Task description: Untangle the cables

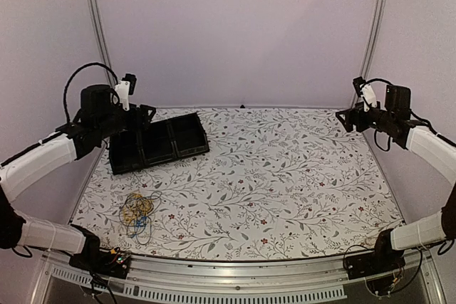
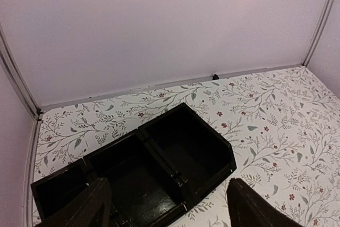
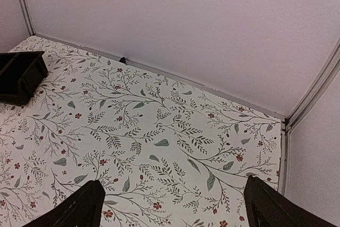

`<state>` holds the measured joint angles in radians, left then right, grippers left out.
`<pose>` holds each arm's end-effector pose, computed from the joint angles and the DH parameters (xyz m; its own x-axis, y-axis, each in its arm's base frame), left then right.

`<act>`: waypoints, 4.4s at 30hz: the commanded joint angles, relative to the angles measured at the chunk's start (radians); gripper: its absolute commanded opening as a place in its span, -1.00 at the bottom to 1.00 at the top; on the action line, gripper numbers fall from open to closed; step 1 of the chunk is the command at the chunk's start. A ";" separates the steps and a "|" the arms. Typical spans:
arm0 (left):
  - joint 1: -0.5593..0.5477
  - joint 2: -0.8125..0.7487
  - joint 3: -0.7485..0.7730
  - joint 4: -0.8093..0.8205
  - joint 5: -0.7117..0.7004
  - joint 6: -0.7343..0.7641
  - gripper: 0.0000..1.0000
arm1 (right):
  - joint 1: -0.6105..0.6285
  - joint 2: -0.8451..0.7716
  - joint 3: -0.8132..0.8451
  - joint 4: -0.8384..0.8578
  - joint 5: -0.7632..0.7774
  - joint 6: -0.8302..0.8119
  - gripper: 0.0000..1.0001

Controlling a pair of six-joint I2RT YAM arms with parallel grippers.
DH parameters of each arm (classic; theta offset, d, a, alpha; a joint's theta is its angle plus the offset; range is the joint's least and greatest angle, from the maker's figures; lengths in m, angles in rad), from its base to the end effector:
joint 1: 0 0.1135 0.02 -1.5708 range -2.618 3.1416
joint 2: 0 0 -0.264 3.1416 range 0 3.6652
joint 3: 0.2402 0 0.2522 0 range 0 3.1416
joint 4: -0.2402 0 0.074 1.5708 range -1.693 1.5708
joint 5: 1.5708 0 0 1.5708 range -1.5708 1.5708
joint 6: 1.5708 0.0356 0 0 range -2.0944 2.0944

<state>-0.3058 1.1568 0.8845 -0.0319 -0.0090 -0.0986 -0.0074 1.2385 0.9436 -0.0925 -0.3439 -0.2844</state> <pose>0.2580 -0.0811 0.3143 -0.3131 -0.0044 -0.9497 0.2633 0.9604 -0.0912 0.2853 0.0099 0.3087 -0.2770 -0.2621 -0.9244 -0.3989 0.9066 -0.1375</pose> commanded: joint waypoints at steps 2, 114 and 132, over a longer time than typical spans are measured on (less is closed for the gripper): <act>-0.142 0.070 0.050 -0.112 -0.031 -0.019 0.45 | -0.009 0.016 -0.077 0.075 -0.144 -0.048 0.94; -0.592 0.113 -0.241 -0.145 -0.197 -0.616 0.50 | 0.814 1.169 0.927 -0.553 -0.507 0.021 -0.23; -0.584 0.418 -0.147 0.186 -0.232 -0.495 0.57 | 0.814 0.901 0.826 -0.527 -0.631 0.043 -1.00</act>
<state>-0.9039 1.5024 0.6861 0.0425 -0.2256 -0.6296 0.8085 2.2608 1.7752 -0.6407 -0.8722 -0.2493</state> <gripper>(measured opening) 0.786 0.012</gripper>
